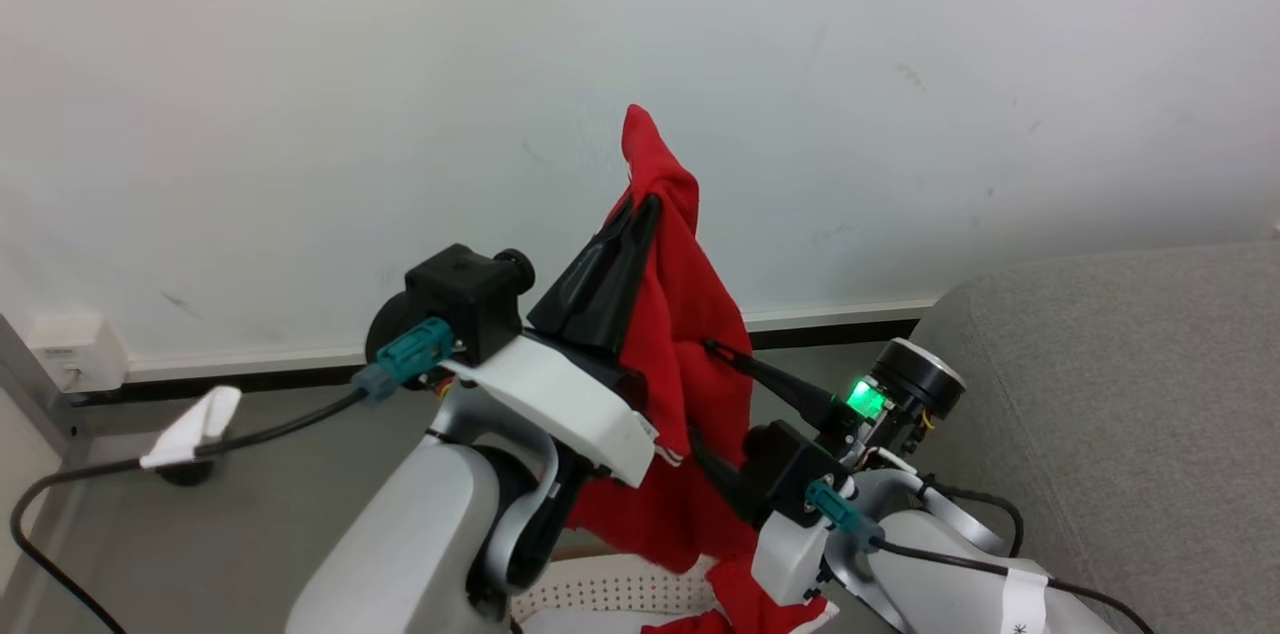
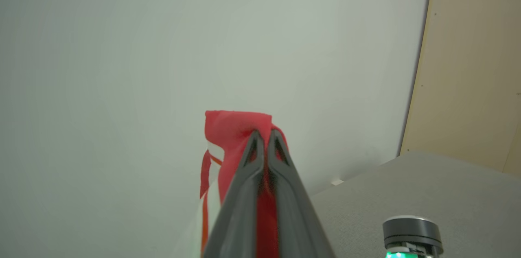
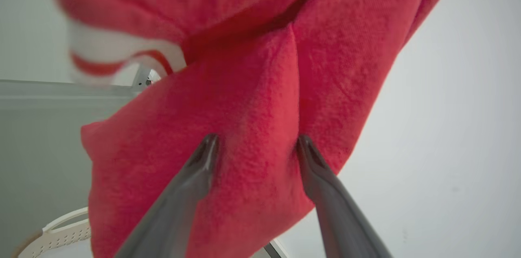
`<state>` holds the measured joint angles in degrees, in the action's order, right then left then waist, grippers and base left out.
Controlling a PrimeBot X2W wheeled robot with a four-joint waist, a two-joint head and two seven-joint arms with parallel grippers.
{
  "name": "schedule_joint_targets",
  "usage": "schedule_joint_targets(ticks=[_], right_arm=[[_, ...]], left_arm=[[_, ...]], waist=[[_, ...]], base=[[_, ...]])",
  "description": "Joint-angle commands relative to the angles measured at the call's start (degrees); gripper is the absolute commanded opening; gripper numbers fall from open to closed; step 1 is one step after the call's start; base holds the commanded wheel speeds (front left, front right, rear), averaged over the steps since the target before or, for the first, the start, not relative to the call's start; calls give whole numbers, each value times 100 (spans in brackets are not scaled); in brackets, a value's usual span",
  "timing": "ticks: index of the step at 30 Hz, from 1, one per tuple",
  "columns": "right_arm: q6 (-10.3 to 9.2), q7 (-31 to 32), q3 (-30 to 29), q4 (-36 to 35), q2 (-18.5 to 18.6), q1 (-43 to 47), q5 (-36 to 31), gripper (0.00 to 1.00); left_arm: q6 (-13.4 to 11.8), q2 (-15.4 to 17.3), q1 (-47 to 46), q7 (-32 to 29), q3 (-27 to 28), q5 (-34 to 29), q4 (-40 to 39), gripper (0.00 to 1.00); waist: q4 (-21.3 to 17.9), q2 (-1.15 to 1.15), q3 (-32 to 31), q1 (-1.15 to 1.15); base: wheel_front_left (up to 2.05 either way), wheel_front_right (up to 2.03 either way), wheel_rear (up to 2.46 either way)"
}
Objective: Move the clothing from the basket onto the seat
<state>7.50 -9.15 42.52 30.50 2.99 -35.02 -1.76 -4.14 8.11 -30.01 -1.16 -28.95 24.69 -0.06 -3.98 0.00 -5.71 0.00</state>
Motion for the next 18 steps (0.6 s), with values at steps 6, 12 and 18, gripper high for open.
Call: schedule_joint_targets(ticks=[6,12,18], right_arm=[[-2,-162,-197,-257,-1,274,229,0],[-2,-308,-530,-414,-2,399,679,0],[-2,-469,-966,-421,-4,440,1044,0]], left_arm=[[10,-70,-110,42,-74,-33,65,0],[-62,72,18,-8,-22,-33,131,0],[-118,177,149,-6,8,-18,108,0]], waist=[[50,0,-13,0],[23,0,-9,0],[-41,0,13,0]], base=[[0,0,0],[0,0,0],[0,0,0]])
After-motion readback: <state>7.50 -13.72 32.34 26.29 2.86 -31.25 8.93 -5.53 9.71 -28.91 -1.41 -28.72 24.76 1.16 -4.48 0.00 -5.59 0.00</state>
